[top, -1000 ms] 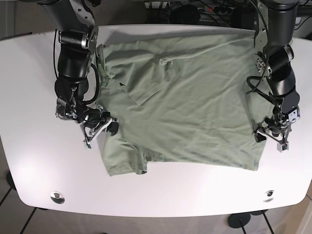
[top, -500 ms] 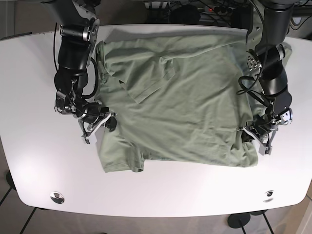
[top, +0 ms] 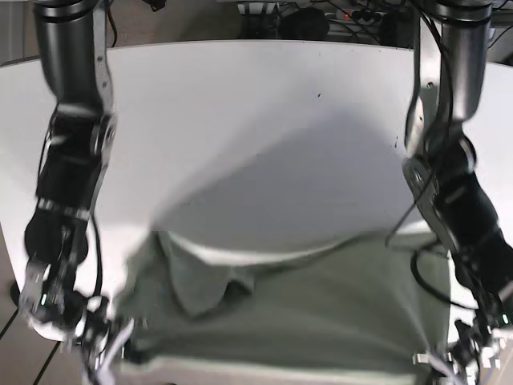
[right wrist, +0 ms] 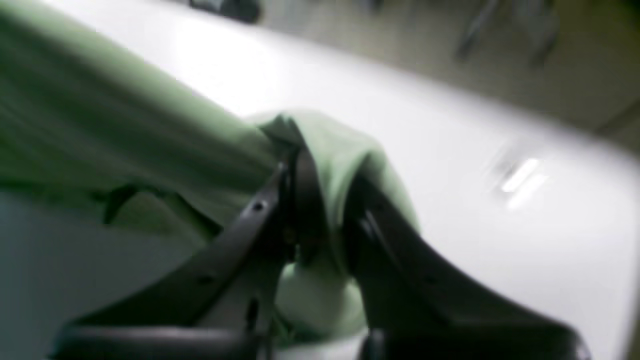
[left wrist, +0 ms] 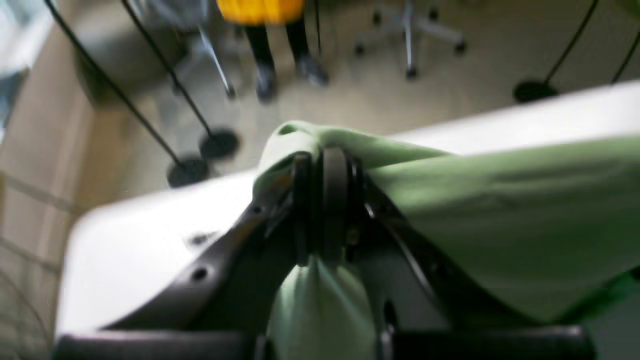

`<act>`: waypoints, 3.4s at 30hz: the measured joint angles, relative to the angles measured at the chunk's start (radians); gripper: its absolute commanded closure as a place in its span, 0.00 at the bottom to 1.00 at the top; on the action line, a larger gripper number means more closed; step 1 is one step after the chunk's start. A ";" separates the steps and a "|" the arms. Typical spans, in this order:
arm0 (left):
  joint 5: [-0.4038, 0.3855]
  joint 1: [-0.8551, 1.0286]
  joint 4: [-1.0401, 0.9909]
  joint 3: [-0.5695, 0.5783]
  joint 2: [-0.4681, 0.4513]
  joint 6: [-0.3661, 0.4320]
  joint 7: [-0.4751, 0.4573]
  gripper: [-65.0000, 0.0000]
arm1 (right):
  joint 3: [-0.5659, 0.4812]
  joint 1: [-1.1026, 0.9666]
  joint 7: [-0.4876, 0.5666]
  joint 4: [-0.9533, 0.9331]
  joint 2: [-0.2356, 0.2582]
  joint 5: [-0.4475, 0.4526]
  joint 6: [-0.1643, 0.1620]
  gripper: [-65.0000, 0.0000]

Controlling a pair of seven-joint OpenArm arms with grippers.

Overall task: Fold the T-shirt properly
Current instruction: 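Lift the green shirt by the hem with both grippers and swing it, then lay the green shirt flat and pull both grippers back along its edge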

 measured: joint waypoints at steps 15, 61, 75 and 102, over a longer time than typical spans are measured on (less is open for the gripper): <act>-0.022 0.324 0.262 -0.033 -0.027 -0.009 -0.002 1.00 | 0.152 -0.387 -0.199 0.458 -0.039 0.043 0.005 0.97; -0.179 1.348 0.842 -0.274 -0.032 0.001 0.209 0.40 | 0.380 -1.398 -0.185 0.802 -0.074 0.373 -0.008 0.18; -0.185 1.347 0.650 -0.246 -0.037 0.000 0.137 0.93 | 0.298 -1.350 -0.163 0.758 -0.197 0.119 0.001 0.96; -0.130 1.553 0.861 -0.338 -0.051 0.000 0.152 0.57 | 0.436 -1.450 -0.174 0.804 -0.037 0.413 -0.001 0.38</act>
